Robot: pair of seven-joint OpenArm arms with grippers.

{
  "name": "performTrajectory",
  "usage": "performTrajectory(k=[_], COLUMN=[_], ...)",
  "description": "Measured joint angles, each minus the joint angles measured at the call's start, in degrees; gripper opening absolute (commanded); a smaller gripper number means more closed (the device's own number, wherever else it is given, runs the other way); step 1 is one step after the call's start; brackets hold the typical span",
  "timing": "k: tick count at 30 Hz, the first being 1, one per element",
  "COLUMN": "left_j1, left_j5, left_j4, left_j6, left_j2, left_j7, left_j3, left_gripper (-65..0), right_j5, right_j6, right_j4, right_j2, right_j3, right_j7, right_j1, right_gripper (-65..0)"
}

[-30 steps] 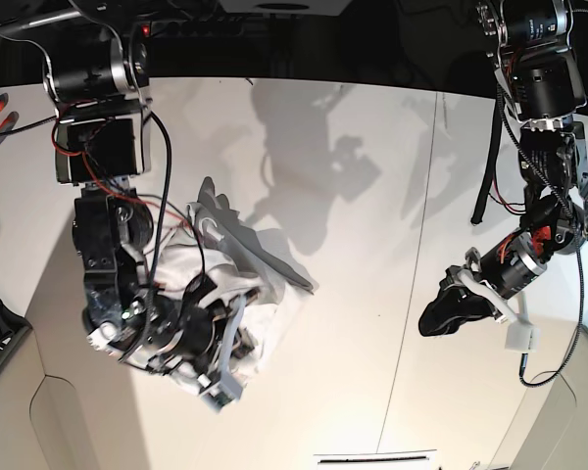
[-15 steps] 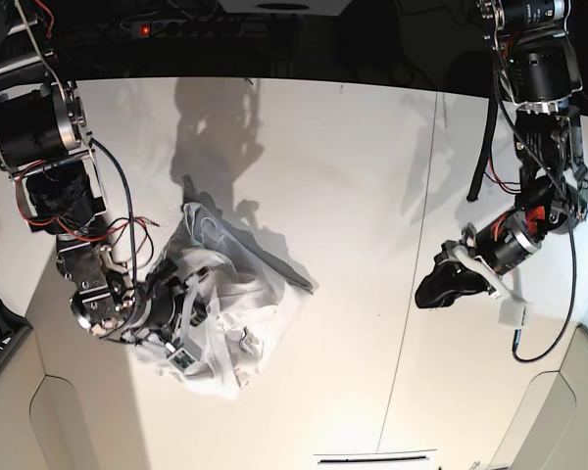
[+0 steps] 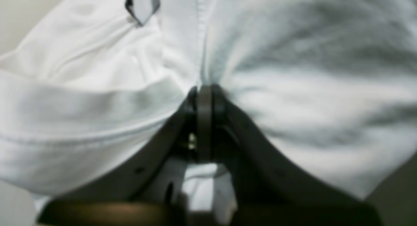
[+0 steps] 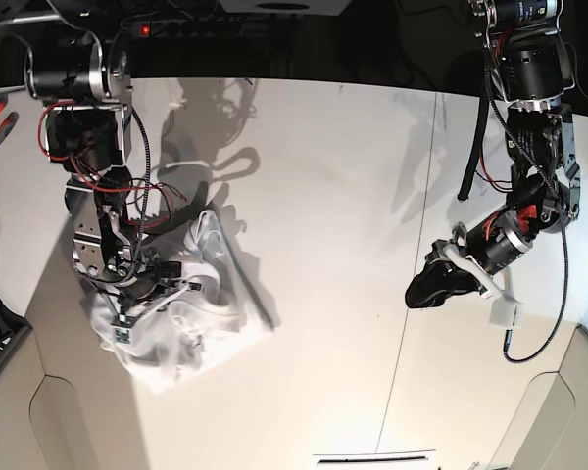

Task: Layout the t-shirt on the table in an organized manner, then fold the t-shirt properly
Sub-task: 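Carry the shirt bundle with the right gripper toward the table corner, then lower the bundle onto the table and open the right gripper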

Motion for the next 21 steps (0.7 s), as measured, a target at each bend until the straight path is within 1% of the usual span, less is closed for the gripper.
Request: performTrajectory(k=[1,3,6,9,11,13,14,17,21], left_j1=[0.0,0.0,0.0,0.0,0.0,0.0,0.0,0.0,0.0], left_j5=[0.0,0.1,0.1,0.0,0.1,0.1,0.1,0.1,0.1], left_j4=[0.0,0.0,0.0,0.0,0.0,0.0,0.0,0.0,0.0], left_j6=[0.0,0.0,0.0,0.0,0.0,0.0,0.0,-0.1,-0.2], left_j2=[0.0,0.0,0.0,0.0,0.0,0.0,0.0,0.0,0.0], left_j7=[0.0,0.0,0.0,0.0,0.0,0.0,0.0,0.0,0.0], left_j3=[0.0,-0.1,0.0,0.0,0.0,0.0,0.0,0.0,0.0], left_gripper=[-48.5,-48.5,-48.5,-48.5,-48.5,-48.5,-48.5,-48.5,-48.5], right_j5=[-0.4,-1.1,-1.0,-1.2,-3.0,-6.3,-7.2,-7.6,-7.8], right_j6=[-1.3,-2.0,-3.8,-4.8,-6.9,-10.0,-10.7,-11.3,-11.3], right_j4=[2.0,5.9,11.3,15.1,16.6,17.4,17.6,17.9,18.0], right_j2=[-0.5,-1.2,-1.7,-1.7,-1.7,-1.7,-1.7,-1.5,-1.4], right_j3=[1.8,4.5,7.5,9.6,10.8,11.9,12.7,14.8,14.9], right_j7=[-0.5,-2.0,-4.6,-8.2,-10.3,-10.7,-10.8,-10.9,-10.1], right_j1=[-1.2,-3.2,-5.2,-6.2,-6.3,-6.3,-6.4,-6.4,-6.4], right_gripper=[-65.0,-65.0,-65.0,-65.0,-65.0,-65.0,-65.0,-65.0,-65.0])
